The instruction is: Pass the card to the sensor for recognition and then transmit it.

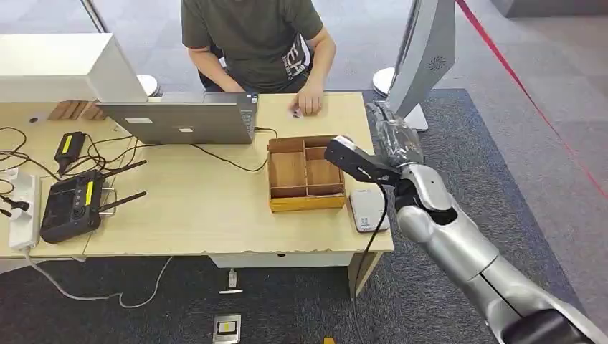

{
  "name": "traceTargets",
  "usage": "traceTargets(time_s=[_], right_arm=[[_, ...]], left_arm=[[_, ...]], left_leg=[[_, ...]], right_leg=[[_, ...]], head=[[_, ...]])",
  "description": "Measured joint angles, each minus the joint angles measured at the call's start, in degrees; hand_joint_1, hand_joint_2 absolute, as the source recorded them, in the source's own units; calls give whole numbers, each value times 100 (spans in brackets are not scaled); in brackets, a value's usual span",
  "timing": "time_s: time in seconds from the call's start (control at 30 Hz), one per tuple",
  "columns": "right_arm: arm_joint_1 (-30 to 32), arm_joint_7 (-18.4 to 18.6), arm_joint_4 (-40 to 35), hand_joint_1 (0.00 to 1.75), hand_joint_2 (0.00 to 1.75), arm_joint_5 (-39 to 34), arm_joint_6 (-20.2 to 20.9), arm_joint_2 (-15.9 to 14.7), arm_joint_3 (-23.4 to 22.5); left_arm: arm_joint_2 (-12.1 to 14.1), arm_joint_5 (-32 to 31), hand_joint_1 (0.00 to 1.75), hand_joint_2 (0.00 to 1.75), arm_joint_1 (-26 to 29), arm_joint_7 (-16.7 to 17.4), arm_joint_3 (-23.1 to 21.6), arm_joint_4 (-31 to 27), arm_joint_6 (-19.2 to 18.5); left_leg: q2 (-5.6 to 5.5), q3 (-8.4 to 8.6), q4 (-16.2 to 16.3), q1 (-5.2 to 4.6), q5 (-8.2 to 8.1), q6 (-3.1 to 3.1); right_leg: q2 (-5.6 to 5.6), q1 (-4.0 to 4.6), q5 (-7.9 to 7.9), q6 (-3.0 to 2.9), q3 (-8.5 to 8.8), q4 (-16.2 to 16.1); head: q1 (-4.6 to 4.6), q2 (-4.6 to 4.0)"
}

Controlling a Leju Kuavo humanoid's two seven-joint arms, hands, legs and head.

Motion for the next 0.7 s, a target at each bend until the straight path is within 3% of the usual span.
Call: traceTargets(time_s=[0.37, 0.7], right_arm=[[821, 140, -1139, 0, 175, -442, 4, -559, -340], [1705, 212, -2268, 0, 175, -127, -295, -788, -490]], left_arm=[[13, 0, 0, 0, 8, -20, 0, -2, 15], [7, 39, 0, 0, 4, -330, 0, -2, 138]], left_leg=[[-1, 2, 0, 0, 0, 0], [0, 0, -2, 1, -3, -1]], right_leg=[[0, 0, 0, 0, 1, -1], [1, 0, -1, -1, 2, 0]], head=[[0, 0], [-2, 0]])
